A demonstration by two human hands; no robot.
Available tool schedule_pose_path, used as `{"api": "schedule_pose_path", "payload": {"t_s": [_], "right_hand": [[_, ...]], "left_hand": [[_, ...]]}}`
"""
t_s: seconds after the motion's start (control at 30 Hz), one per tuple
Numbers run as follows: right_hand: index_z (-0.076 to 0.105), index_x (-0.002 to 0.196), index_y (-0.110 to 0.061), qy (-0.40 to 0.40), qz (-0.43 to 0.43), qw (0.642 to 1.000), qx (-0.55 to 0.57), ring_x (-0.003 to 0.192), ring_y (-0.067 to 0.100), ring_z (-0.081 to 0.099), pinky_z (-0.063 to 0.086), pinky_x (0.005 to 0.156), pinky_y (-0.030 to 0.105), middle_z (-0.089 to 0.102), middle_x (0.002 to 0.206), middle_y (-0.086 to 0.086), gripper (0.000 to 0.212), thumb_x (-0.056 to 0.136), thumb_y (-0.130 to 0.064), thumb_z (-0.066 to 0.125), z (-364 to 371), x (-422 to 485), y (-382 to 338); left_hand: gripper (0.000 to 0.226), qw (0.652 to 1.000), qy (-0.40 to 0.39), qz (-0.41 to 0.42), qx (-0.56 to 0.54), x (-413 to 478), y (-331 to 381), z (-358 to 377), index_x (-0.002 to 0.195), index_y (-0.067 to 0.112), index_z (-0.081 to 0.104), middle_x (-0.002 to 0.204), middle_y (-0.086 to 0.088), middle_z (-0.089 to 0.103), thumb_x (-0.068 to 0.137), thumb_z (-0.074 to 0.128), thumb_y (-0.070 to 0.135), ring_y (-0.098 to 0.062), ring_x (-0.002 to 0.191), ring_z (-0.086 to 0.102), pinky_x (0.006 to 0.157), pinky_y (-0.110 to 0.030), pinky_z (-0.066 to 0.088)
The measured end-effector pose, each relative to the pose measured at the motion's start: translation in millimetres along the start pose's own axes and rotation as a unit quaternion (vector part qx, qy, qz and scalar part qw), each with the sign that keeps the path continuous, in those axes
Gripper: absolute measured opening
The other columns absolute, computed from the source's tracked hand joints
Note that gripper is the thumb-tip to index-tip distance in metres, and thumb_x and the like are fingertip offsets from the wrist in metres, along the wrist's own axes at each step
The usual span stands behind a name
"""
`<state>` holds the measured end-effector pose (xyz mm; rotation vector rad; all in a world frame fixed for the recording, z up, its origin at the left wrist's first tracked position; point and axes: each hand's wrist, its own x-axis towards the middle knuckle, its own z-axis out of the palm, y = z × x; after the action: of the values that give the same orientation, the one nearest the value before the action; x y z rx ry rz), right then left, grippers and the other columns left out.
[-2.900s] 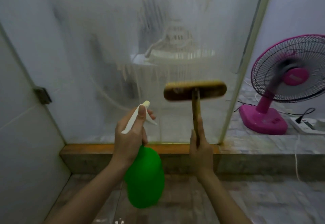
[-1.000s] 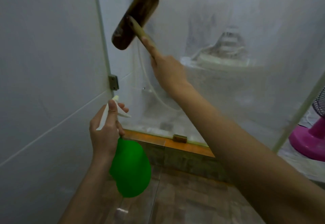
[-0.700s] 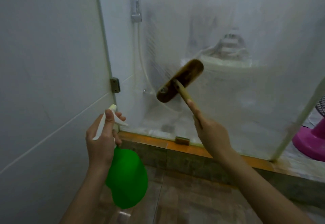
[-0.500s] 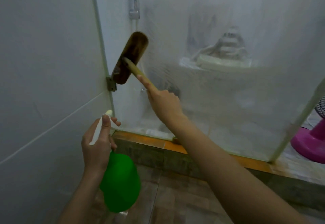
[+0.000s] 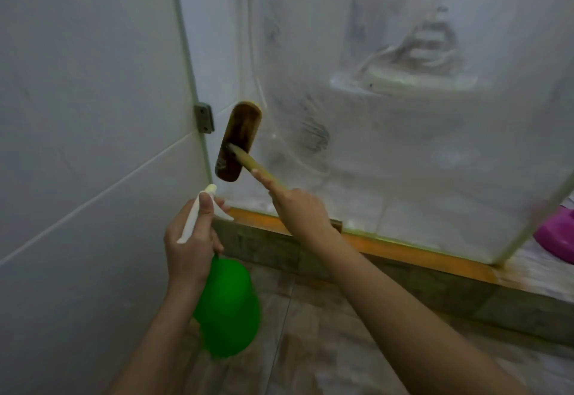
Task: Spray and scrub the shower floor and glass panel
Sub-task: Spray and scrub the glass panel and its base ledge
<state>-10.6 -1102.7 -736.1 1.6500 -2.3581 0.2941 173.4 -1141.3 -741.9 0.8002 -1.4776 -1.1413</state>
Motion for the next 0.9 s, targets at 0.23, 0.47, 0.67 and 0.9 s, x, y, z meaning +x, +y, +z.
{"api": "schedule_pose_path", "payload": {"t_s": [0.23, 0.47, 0.67, 0.9], "right_hand": [[-0.031, 0.134, -0.057, -0.054, 0.093, 0.994, -0.022, 0.055, 0.023, 0.059, 0.046, 0.045, 0.037, 0.059, 0.074, 0.002, 0.109, 0.088, -0.005, 0.053, 37, -150, 104], [-0.023, 0.140, -0.051, -0.012, 0.032, 0.999, 0.022, 0.047, 0.022, 0.054, 0.046, 0.041, 0.033, 0.056, 0.068, 0.004, 0.085, 0.099, -0.016, 0.043, 34, -47, 18], [-0.018, 0.142, -0.055, -0.024, 0.088, 0.996, -0.016, 0.054, 0.022, 0.060, 0.038, 0.043, 0.031, 0.063, 0.077, 0.001, 0.098, 0.090, -0.012, 0.054, 38, -137, 84], [-0.001, 0.151, -0.045, 0.013, 0.037, 0.999, -0.009, 0.043, 0.017, 0.047, 0.028, 0.038, 0.026, 0.046, 0.064, -0.002, 0.074, 0.099, -0.022, 0.047, 26, -70, 44]], "left_hand": [[0.034, 0.999, -0.008, 0.013, 0.039, -7, -11, 1, 0.079, 0.049, 0.069, 0.071, -0.001, 0.067, 0.103, 0.045, 0.046, 0.000, 0.051, 0.054, 0.057, -0.022, 0.046], [0.044, 0.998, -0.043, -0.007, 0.053, -9, -24, 7, 0.079, 0.021, 0.071, 0.080, 0.010, 0.070, 0.094, 0.042, 0.051, 0.011, 0.075, 0.064, 0.062, 0.001, 0.042], [0.056, 0.997, -0.071, -0.026, 0.017, -13, -33, 14, 0.064, 0.010, 0.064, 0.054, -0.003, 0.064, 0.096, 0.050, 0.054, -0.011, 0.052, 0.061, 0.055, -0.022, 0.050], [0.066, 0.993, -0.118, -0.001, 0.025, -18, -19, 41, 0.067, 0.000, 0.066, 0.062, -0.012, 0.067, 0.097, 0.048, 0.056, -0.019, 0.060, 0.065, 0.064, -0.026, 0.051]]}}
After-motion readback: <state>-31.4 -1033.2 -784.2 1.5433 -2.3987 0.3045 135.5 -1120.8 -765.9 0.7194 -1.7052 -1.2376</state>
